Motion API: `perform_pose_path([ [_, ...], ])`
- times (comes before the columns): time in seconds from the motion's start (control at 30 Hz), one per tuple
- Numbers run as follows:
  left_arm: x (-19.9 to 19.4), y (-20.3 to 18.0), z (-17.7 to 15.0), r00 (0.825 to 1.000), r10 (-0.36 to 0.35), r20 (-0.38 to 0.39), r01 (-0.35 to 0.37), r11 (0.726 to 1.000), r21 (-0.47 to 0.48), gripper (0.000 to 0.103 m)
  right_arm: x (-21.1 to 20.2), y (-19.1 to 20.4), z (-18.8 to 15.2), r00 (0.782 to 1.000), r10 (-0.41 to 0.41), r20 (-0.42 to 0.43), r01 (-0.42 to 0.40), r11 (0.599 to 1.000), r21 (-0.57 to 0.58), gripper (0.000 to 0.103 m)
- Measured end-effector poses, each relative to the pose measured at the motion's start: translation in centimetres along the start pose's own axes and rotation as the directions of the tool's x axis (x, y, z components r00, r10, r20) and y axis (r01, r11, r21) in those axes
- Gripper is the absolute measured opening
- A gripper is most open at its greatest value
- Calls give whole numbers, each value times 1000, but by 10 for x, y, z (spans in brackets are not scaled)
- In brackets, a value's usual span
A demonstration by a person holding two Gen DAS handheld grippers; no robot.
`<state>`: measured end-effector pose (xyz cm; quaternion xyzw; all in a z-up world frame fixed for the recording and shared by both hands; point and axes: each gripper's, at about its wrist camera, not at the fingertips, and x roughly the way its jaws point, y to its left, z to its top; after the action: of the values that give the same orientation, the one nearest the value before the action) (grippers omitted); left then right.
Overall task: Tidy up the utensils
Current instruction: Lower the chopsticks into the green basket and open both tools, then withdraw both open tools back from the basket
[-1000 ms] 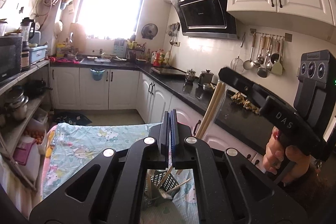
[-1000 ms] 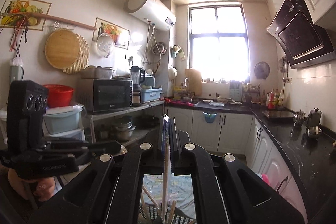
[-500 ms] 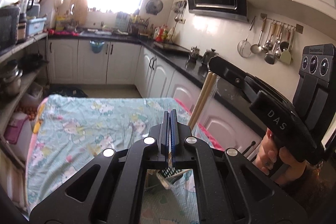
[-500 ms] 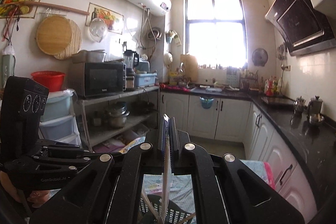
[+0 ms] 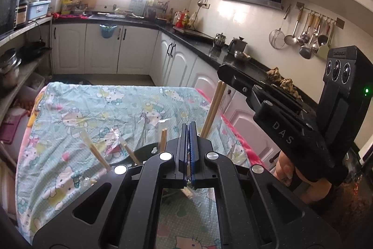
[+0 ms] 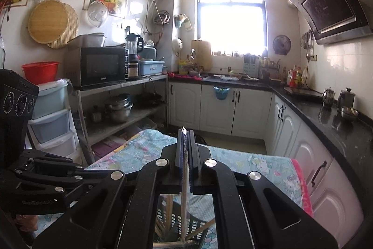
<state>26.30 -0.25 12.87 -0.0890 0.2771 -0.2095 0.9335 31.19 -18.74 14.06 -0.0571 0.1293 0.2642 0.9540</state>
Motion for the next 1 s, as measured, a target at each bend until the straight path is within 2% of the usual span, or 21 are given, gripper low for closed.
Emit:
perform_pose_path([
  [0.17, 8, 7, -8, 1000, 11, -15, -12, 1000, -13, 0, 12, -1, -15, 998, -31, -57, 32, 999, 5, 6],
  [0.2, 9, 9, -10, 1000, 19, -14, -19, 1000, -17, 1, 13, -2, -18, 997, -41, -67, 42, 999, 9, 9],
  [0.23, 9, 10, -11, 1000, 20, -16, -20, 1000, -19, 2, 14, -2, -19, 996, -44, -73, 45, 999, 14, 21],
  [0.27, 9, 11, -11, 1000, 26, -15, -26, 999, -22, 6, 14, -3, -21, 996, -44, -83, 46, 999, 26, 27],
  [0.3, 8, 12, -11, 999, 32, -13, -33, 999, -23, 8, 14, -5, -23, 995, -45, -88, 48, 998, 33, 27],
  [0.37, 5, 13, -11, 999, 39, -8, -40, 999, -27, 21, 12, -5, -25, 994, -50, -95, 54, 998, 37, 29],
  [0.4, 2, 13, -10, 999, 46, -2, -46, 999, -28, 23, 10, -5, -25, 994, -52, -98, 57, 998, 40, 30],
  [0.5, -8, 15, -7, 997, 74, 24, -73, 997, -35, 35, 2, -4, -24, 994, -51, -95, 56, 997, 50, 40],
  [0.67, -34, 15, -2, 990, 115, 85, -112, 993, -48, 64, -17, 0, -20, 995, -59, -79, 63, 997, 49, 58],
  [0.7, -39, 14, -1, 987, 126, 96, -122, 992, -45, 66, -21, 1, -20, 995, -61, -79, 65, 997, 50, 60],
  [0.77, -52, 14, -1, 982, 140, 123, -135, 990, -47, 80, -29, 4, -19, 996, -55, -76, 59, 997, 53, 66],
  [0.9, -72, 13, -6, 972, 172, 158, -164, 985, -62, 91, -48, 12, -19, 997, -59, -58, 61, 997, 45, 75],
  [1.0, -85, 12, -11, 967, 187, 171, -177, 982, -69, 92, -62, 17, -22, 997, -62, -47, 64, 997, 45, 82],
])
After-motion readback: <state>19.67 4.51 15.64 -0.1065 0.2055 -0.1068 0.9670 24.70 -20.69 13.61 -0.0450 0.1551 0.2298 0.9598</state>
